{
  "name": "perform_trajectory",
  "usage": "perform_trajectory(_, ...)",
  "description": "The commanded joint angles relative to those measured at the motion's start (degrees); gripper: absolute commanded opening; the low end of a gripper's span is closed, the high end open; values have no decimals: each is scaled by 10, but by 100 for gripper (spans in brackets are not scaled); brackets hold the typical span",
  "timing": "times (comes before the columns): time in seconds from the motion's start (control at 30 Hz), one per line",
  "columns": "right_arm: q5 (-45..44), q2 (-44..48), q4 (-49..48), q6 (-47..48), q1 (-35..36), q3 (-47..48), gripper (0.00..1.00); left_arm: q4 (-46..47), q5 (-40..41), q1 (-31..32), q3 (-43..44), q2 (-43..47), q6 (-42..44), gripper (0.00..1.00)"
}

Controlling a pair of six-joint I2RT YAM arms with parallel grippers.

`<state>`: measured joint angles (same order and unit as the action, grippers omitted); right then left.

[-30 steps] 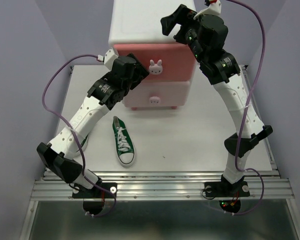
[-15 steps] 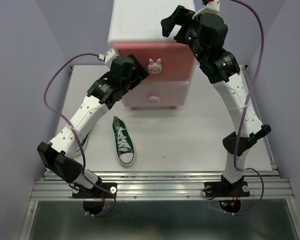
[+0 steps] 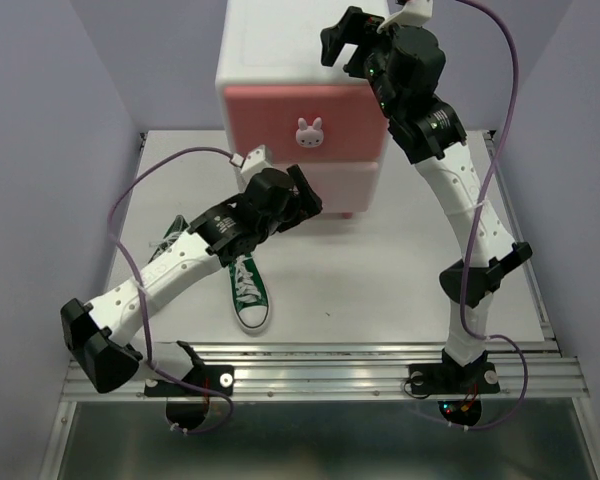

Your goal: Place and organize the shoes in the shoe cabinet

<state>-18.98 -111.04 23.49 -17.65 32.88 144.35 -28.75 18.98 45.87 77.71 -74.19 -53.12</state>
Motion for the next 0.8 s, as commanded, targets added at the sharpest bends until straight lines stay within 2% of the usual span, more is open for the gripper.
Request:
perform_trajectory(0.0, 11, -13, 40, -17, -6, -41, 100, 43, -19, 14, -53, -36, -14, 99)
perform_trajectory(0.07, 15, -6, 41, -15, -6, -63, 100, 85, -17, 14, -70, -41, -9, 99)
perform_trajectory(0.23, 15, 11, 40, -4, -6, -92, 100, 113, 25, 12, -61, -88, 22, 99)
perform_trajectory(0.33, 12, 14, 41, 2, -6, -105, 100, 145, 5, 2, -62, -125, 48, 99)
perform_trajectory(0.5, 6, 14, 40, 11, -12, -114, 100, 163, 20, -11, -27, -181, 93, 99)
perform_trajectory(0.77, 12, 21, 40, -1, -12, -137, 100, 164, 62, -37, 2, -183, 117, 99)
